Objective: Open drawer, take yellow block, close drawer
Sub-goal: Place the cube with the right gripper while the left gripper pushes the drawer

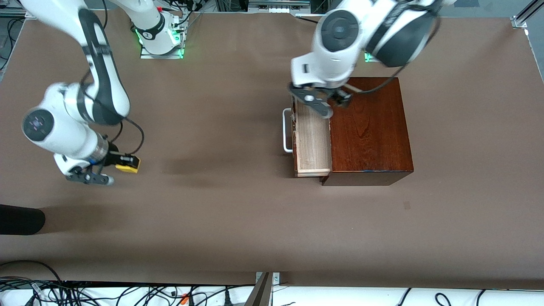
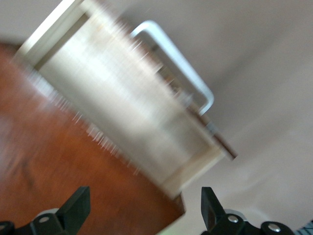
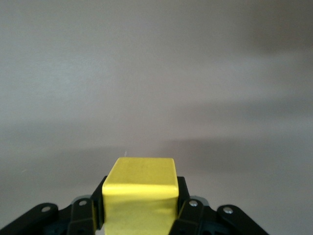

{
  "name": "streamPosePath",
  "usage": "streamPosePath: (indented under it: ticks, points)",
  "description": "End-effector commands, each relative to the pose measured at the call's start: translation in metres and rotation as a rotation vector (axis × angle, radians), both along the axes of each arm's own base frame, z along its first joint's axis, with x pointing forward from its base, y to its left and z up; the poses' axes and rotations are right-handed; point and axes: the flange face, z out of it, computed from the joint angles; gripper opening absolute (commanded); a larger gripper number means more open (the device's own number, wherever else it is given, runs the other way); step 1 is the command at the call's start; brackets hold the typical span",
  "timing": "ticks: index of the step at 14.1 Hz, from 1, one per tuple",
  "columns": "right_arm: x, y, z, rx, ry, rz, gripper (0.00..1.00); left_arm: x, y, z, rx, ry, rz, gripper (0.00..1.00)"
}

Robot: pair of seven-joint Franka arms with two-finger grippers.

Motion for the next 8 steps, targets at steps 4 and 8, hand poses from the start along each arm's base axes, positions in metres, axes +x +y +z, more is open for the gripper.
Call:
streamPosePath:
  ticks: [4, 8]
  points:
    - [0.027, -0.010, -0.059, -0.003, -0.024, 0.059, 0.05, 0.012, -0.063, -0.046, -0.162, -0.088, -0.396, 1.00]
    - [0.028, -0.020, -0.084, -0.023, -0.035, 0.111, 0.05, 0.002, -0.102, -0.085, -0.237, -0.148, -0.730, 1.00]
